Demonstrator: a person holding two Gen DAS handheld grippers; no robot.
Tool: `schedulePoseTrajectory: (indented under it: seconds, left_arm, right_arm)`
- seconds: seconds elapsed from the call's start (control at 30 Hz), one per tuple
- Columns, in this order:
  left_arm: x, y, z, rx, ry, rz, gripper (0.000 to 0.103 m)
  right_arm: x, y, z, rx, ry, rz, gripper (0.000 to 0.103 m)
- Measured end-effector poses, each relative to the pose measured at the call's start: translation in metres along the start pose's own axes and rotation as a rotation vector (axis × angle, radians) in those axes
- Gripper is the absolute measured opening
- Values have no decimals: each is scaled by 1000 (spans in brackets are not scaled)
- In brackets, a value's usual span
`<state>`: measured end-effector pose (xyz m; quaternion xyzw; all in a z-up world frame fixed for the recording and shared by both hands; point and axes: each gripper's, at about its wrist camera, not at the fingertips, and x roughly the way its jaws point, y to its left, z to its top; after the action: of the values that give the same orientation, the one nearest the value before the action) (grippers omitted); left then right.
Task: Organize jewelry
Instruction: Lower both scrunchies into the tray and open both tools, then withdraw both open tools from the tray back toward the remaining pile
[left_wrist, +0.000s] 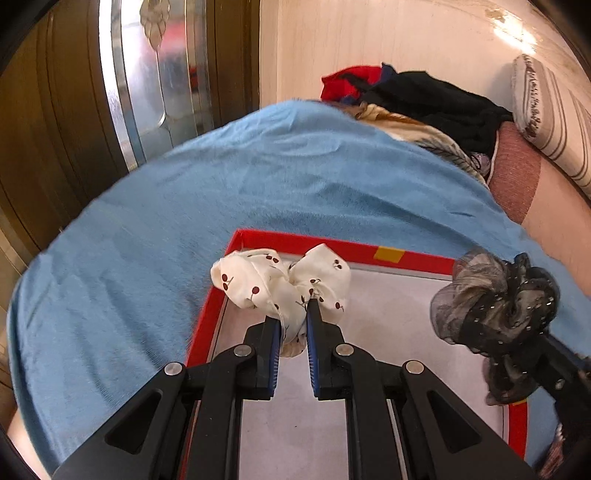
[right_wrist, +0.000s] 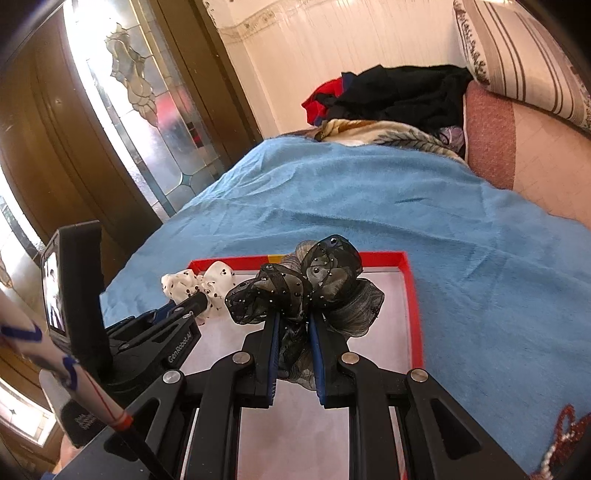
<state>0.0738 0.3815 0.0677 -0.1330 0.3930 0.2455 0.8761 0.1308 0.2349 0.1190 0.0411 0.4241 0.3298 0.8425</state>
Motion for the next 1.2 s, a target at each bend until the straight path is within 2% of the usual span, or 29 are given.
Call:
schedulePoseTrajectory:
  seconds: [0.2, 0.23, 0.27, 0.33, 0.37, 0.43, 0.47, 0.5, 0.53, 0.6, 0.7, 0.93, 1.13, 1.2]
  left_arm:
    - [17, 5, 2, -21, 78, -17, 13]
    - [17, 7, 2, -32, 84, -21, 16]
    - [17, 8, 2, -39, 85, -23, 20]
    - [20, 9, 1, -43, 98, -17, 48]
    - [22, 9, 1, -44, 102, -21, 51]
    - [21, 10, 1, -48, 103, -17, 59]
    - [19, 10, 0, -51, 100, -11, 63]
    - [17, 10, -1, -51, 95, -12, 69]
    - [16, 9, -2, -48, 92, -10, 71]
    - [13, 4, -5, -23, 92, 7, 71]
    - [8, 1, -13, -3, 96, 19, 71]
    - [-13, 9, -37, -6, 108, 21, 71]
    - [-52, 8, -67, 23, 68, 15, 71]
    - [-72, 8, -72, 19, 19, -10, 71]
  right_arm:
    - [30, -7, 4, 41, 33, 2, 18]
    - [34, -9, 4, 46, 36, 1, 20]
    - [39, -10, 4, 53, 41, 0, 21]
    - [46, -13, 4, 63, 54, -9, 27]
    - [47, -13, 3, 67, 54, -18, 30]
    - [46, -14, 2, 62, 49, -16, 48]
    - [44, -15, 1, 56, 40, -30, 53]
    - [41, -15, 1, 51, 29, -43, 63]
    - [36, -15, 0, 51, 16, -45, 67]
    - [26, -15, -3, 66, -4, -26, 72]
    - [16, -13, -11, 75, -15, -46, 77]
    - [0, -16, -34, 112, 17, -74, 77]
    - [-34, -15, -69, 130, 25, -64, 77]
    - [-53, -17, -76, 138, -10, -64, 77]
